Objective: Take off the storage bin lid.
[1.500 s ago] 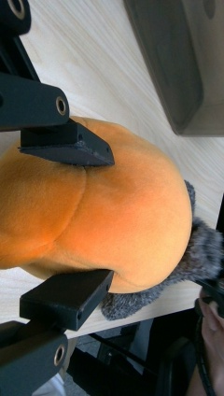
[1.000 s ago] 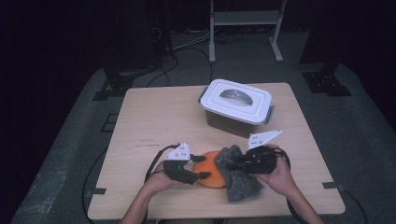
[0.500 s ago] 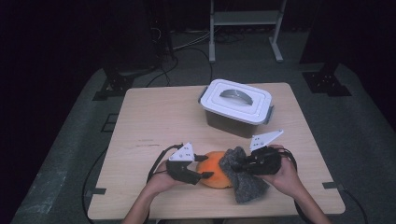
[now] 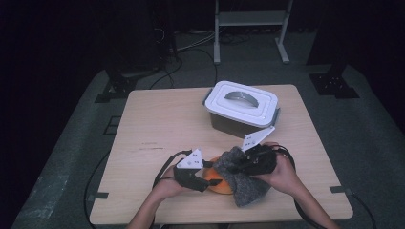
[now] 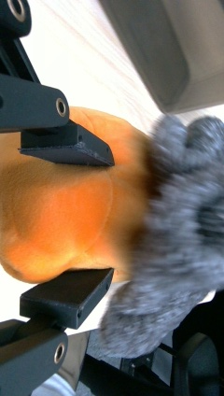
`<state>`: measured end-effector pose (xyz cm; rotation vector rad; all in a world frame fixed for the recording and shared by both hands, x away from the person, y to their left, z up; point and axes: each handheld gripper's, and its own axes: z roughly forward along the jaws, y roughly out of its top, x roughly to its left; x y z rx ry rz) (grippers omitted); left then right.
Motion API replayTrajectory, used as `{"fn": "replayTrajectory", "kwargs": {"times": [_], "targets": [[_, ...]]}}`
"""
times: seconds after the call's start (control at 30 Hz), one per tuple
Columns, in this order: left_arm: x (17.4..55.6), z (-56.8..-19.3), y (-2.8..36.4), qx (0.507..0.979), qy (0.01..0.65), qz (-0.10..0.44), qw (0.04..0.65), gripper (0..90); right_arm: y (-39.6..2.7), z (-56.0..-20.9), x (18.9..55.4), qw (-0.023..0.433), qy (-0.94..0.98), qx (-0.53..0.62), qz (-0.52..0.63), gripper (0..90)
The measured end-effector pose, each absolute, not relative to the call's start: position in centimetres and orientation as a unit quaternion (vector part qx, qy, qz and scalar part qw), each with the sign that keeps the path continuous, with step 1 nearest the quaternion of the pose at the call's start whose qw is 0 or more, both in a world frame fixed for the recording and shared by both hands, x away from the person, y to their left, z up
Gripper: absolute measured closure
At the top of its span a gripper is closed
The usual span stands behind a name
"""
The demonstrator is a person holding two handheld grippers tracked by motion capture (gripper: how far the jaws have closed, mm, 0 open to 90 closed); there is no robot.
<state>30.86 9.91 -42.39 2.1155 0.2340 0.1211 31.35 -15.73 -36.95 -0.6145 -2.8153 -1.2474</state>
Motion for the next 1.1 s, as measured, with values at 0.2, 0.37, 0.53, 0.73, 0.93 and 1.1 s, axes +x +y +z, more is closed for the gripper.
{"fn": "replayTrajectory", "kwargs": {"times": [0.2,0.37,0.53,0.73,0.93,1.1], "targets": [[31.5,-42.5,11.2,0.869,0.107,0.034,0.482,39.8,-17.8,-38.3,31.4,0.009,-0.884,-0.22,-0.412,77.0],[31.5,-41.2,10.4,0.856,0.11,0.026,0.505,28.7,-18.3,-39.1,31.3,0.018,-0.878,-0.225,-0.422,76.8],[31.7,-41.5,9.8,0.858,0.114,0.032,0.5,29.0,-18.0,-39.1,31.2,0.012,-0.88,-0.221,-0.42,76.5],[31.6,-41.7,9.6,0.86,0.118,0.041,0.496,26.3,-18.2,-39.2,31.0,0.014,-0.877,-0.224,-0.424,76.4],[31.8,-41.6,9.3,0.858,0.117,0.043,0.498,21.2,-18.2,-39.2,31.1,0.014,-0.877,-0.225,-0.424,76.4],[31.8,-42.1,9.4,0.863,0.112,0.042,0.492,35.7,-17.8,-39.2,31.3,0.01,-0.877,-0.224,-0.426,76.5]]}}
